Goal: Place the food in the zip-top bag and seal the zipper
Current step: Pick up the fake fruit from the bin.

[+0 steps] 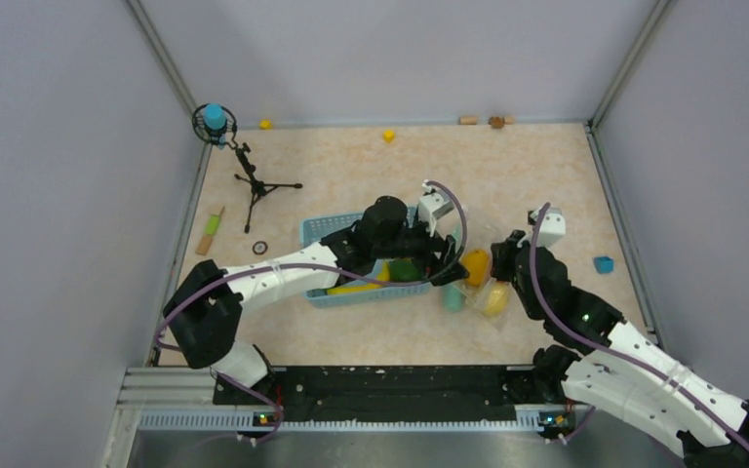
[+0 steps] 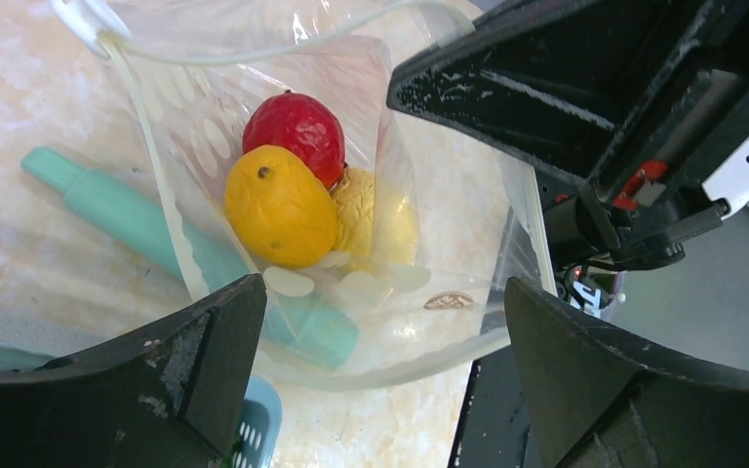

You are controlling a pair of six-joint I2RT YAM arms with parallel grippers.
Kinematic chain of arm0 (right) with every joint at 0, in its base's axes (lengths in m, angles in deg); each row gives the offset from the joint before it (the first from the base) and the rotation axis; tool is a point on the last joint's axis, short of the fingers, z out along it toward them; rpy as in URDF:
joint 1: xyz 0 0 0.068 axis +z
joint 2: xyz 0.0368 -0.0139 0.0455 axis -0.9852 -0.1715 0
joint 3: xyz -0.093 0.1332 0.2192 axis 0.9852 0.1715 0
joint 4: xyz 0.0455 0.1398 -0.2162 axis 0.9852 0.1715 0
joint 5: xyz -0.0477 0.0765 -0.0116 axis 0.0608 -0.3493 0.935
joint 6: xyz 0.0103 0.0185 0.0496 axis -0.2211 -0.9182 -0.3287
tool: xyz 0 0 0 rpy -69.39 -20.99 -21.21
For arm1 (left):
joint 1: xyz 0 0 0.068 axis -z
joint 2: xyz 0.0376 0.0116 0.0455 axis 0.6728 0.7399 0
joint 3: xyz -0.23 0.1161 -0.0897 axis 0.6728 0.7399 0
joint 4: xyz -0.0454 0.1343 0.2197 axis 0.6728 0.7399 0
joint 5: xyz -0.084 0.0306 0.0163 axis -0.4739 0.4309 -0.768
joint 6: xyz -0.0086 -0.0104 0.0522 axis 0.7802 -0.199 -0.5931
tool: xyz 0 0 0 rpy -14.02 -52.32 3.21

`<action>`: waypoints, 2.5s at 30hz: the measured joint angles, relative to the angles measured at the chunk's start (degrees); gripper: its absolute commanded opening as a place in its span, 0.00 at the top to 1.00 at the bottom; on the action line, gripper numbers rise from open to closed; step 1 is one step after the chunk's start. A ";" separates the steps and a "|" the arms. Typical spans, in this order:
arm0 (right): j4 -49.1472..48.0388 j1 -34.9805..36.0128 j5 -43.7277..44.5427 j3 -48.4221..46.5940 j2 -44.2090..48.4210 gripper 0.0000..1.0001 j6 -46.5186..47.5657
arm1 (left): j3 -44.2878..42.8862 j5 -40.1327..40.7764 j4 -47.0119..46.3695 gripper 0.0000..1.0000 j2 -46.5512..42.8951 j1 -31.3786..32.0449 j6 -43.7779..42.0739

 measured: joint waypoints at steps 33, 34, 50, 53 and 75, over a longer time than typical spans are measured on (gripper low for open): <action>-0.02 0.00 1.20 0.00 -0.39 1.00 0.02 | 18.08 32.63 -1.07 0.05 -5.38 -13.49 36.37; -0.02 0.00 1.20 0.00 -0.39 1.00 0.02 | 18.08 32.37 -1.60 0.05 -4.22 -13.66 37.16; -0.02 0.00 1.88 0.00 -0.63 1.00 0.09 | 15.65 28.15 -10.88 0.15 9.31 -15.47 43.52; -0.02 0.00 1.97 0.00 -0.72 1.00 0.11 | 14.40 28.09 -11.54 0.24 11.37 -15.47 43.98; -0.22 0.00 2.73 0.00 -1.18 1.00 0.42 | 13.11 32.48 -11.15 0.60 10.67 -15.10 42.36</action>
